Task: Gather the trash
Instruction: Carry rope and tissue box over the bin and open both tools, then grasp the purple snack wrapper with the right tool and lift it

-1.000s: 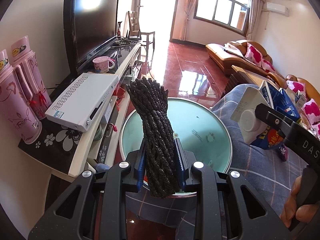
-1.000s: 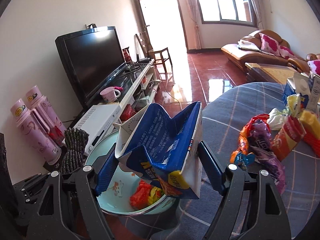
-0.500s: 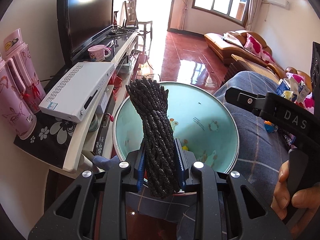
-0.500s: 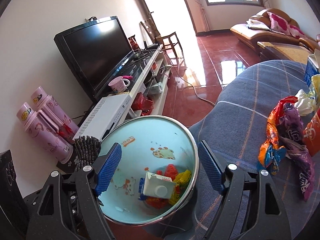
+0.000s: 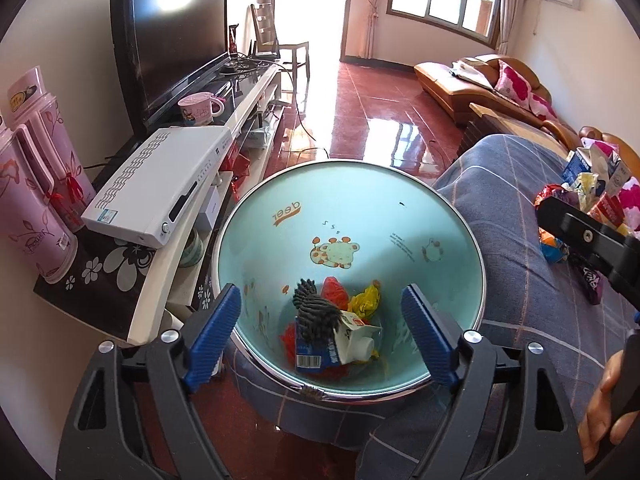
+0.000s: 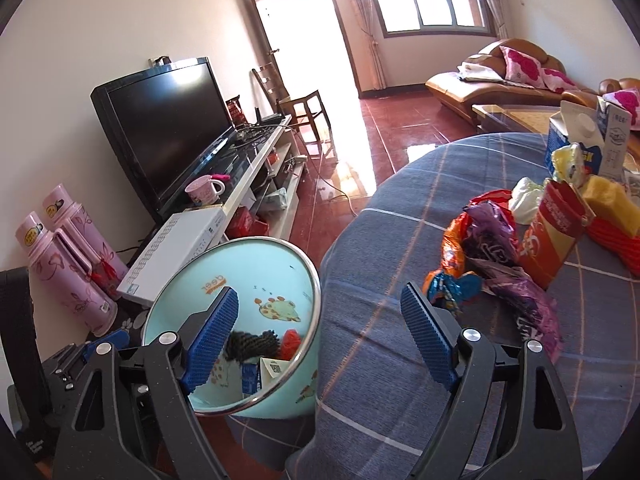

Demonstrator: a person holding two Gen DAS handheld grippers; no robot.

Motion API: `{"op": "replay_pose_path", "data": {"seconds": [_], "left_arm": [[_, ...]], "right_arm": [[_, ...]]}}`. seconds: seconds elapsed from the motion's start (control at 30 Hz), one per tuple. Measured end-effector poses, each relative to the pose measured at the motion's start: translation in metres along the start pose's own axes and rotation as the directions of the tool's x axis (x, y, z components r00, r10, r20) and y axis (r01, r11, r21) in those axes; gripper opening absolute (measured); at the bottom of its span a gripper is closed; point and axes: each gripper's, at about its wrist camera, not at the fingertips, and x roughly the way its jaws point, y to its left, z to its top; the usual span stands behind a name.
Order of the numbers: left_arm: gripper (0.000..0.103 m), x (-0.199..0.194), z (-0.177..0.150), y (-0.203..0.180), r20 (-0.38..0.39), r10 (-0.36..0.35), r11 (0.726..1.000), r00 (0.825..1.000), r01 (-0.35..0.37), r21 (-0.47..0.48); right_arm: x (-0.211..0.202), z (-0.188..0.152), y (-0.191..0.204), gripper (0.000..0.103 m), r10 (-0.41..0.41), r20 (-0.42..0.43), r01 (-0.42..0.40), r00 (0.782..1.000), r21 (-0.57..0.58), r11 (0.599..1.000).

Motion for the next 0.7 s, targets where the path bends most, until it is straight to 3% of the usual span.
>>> {"op": "replay_pose_path", "data": {"seconds": [0.2,0.37,0.7], "left_arm": [[0.095,-0.005,0.001,-0.003,0.005,-0.007,1.0,1.0,0.008,-0.027],[0.097,-0.007,0.001,-0.013,0.005,-0.022,0.999,1.0,0.022,-0.038],[0.097,-0.017,-0.003,-0.046,0.009,-0.067,0.997,0.998,0.066,0.026]], "right_arm": [[-0.022,-0.016,-0.036,0.083,-0.06,0.014,0.059,0.998,0.067,0.996],[-0.043,-0.023,-0.072,0.083,-0.112,0.03,0.107,0.993,0.136,0.985],[-0.069,-0.039,-0.13,0.083,-0.218,0.019,0.206,0.976,0.251,0.946]]}}
